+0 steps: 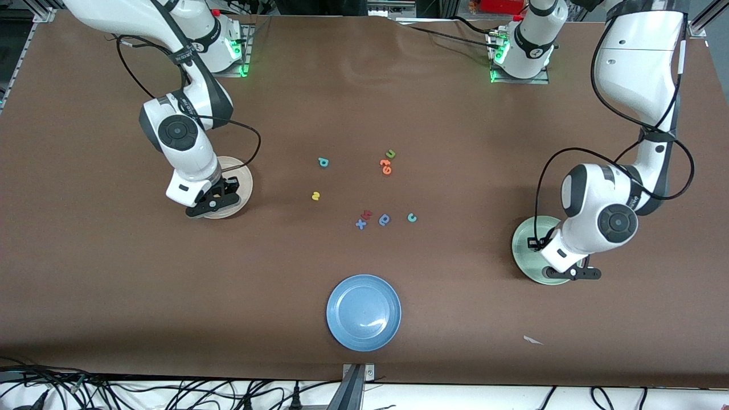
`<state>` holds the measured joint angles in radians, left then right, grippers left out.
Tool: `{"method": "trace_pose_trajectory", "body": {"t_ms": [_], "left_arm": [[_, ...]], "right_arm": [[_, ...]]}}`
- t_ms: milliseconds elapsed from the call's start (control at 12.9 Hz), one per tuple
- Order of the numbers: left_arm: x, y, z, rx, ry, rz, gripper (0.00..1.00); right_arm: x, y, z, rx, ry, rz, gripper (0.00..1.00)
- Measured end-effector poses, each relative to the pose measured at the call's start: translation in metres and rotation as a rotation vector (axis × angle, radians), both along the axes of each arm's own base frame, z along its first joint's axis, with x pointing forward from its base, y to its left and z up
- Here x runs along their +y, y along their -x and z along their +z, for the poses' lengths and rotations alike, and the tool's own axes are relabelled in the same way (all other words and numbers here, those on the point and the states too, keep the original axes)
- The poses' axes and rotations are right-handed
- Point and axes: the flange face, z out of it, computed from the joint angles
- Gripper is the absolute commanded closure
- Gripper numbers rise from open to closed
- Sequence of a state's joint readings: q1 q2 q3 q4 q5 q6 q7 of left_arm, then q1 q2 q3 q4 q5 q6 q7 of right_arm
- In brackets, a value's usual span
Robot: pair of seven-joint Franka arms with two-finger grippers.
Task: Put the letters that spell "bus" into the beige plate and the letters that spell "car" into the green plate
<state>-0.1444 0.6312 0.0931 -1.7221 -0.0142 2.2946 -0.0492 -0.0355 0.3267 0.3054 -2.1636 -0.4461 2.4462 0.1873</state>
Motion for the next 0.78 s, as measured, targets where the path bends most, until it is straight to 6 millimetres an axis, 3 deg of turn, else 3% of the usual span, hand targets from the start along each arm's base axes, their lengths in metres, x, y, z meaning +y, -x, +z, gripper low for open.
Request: {"method": "trace_pose_trajectory", "body": {"t_ms": [155,388,543,776], "left_arm": [[0.0,0.008,0.001,-0.022,0.004,-0.001,0.0],[-0.01,0.0,0.026,-0.065,0.016,0.006,0.0],[-0.051,0.003,0.033,-0.072,0.039,0.077,0.0],[-0.154,0.026,0.022,-0.04,0.082,0.228,0.0]], "right_arm": [[0.001,0.006,-0.006,0.016,0.0,0.001,0.0],[0.004,0.01,-0.009,0.037,-0.006,-0.016,0.0],[0.025,0.016,-0.006,0.053,-0.064,-0.072,0.0],[0.074,0.025,0.004,0.04,-0.128,-0.161,0.0]]}}
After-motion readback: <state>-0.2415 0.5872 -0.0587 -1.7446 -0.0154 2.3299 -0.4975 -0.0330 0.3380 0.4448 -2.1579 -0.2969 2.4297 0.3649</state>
